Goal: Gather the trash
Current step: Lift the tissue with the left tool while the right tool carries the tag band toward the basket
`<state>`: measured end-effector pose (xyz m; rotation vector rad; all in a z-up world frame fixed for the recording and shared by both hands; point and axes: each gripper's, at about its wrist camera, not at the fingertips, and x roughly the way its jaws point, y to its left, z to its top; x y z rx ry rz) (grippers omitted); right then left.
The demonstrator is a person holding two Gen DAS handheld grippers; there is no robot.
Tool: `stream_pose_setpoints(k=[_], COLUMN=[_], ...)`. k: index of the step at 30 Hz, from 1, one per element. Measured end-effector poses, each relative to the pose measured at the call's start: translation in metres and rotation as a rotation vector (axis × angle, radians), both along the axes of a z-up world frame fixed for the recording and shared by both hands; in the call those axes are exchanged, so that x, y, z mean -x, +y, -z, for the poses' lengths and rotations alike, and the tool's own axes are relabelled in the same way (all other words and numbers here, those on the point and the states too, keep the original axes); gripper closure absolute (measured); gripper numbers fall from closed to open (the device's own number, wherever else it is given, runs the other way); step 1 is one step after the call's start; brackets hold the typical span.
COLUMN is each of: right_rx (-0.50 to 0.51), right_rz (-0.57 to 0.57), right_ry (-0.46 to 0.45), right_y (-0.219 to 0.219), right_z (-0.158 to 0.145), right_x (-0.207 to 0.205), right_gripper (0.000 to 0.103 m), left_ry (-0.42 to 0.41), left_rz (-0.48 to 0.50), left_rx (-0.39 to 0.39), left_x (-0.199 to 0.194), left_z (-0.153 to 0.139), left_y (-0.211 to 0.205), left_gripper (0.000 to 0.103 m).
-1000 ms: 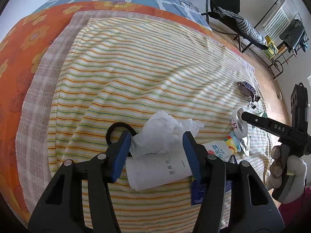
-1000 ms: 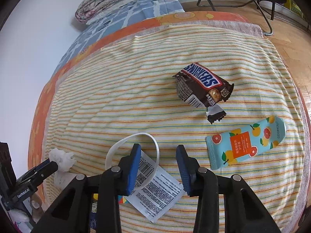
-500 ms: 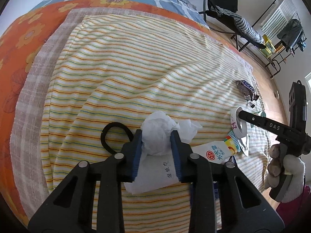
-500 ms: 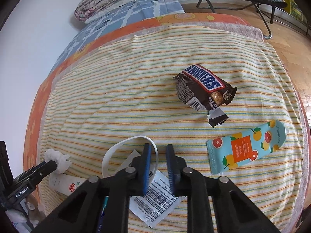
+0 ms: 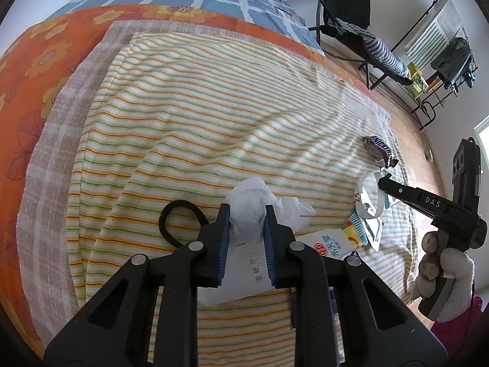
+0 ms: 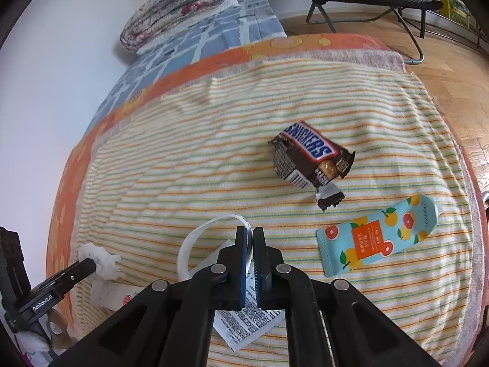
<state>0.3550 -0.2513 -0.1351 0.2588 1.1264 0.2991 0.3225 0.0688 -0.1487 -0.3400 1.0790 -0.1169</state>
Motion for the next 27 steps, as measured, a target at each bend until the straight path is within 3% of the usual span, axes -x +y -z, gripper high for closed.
stream_pose_setpoints(k=[18,27], right_rx=[-0.044,-0.077], right_rz=[-0.002,-0.025], right_ry=[-0.092,-0.149], right_y=[-0.007,-0.008], right_z=[-0.04,-0.072], right_x=[0.022,0.042], right_gripper=[0.102,0.101], left_ry=[-0.062,-0.097], left_rz=[-0.004,0.011], left_rx=[0.069,0.06], left_x=[0.006,0.024], left_z=[-0.033,-0.053], left_y=[0.001,-0.005], left_gripper=[0.084,0.084])
